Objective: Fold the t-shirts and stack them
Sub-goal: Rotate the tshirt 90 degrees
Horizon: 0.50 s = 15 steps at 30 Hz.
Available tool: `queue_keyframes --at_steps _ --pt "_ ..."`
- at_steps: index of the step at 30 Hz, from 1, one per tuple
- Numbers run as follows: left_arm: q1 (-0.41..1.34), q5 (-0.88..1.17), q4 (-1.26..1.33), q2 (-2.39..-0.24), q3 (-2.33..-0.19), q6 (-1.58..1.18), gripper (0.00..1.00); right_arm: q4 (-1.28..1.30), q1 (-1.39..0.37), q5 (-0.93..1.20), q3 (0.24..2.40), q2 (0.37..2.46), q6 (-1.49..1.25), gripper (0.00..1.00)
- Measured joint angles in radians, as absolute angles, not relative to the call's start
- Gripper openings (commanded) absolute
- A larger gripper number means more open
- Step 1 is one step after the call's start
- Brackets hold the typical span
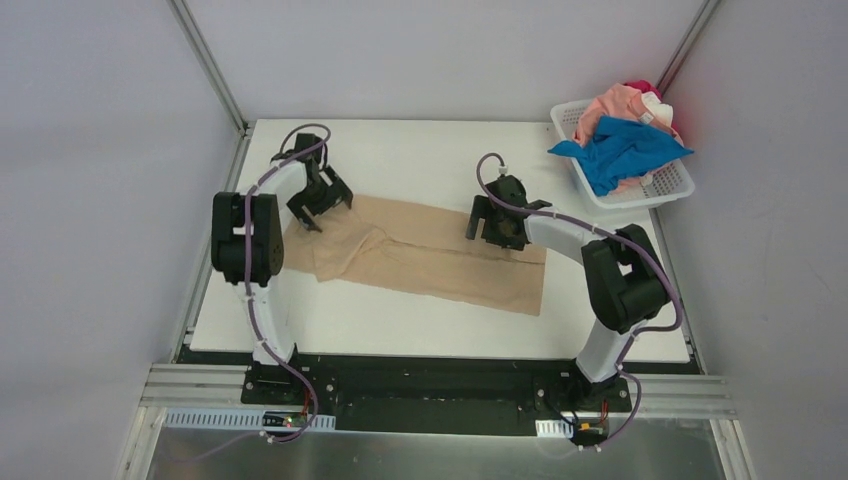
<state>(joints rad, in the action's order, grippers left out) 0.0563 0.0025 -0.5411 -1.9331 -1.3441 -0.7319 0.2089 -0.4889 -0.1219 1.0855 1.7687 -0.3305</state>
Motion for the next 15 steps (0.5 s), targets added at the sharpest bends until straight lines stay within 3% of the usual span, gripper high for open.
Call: queue_keyframes --at_steps 6,10,12,15 --pt "0.067 0.146 -0.509 -2.365 -2.0 -0.764 0.99 0.25 -0.569 -0.15 1.023 1.711 -0.326 0.92" --pt "0.129 0.291 -0.393 -2.694 -2.492 -0.842 0.99 0.25 -0.748 -0.064 0.904 1.598 -0.333 0.92" --pt "0.174 0.328 -0.293 -2.778 -2.585 -0.888 0.99 0.242 -0.816 -0.009 0.891 1.586 -0.334 0.92" --pt "0.262 0.32 -0.063 -2.815 -2.551 -0.973 0.99 0.216 -0.871 0.08 0.899 1.6 -0.332 0.91"
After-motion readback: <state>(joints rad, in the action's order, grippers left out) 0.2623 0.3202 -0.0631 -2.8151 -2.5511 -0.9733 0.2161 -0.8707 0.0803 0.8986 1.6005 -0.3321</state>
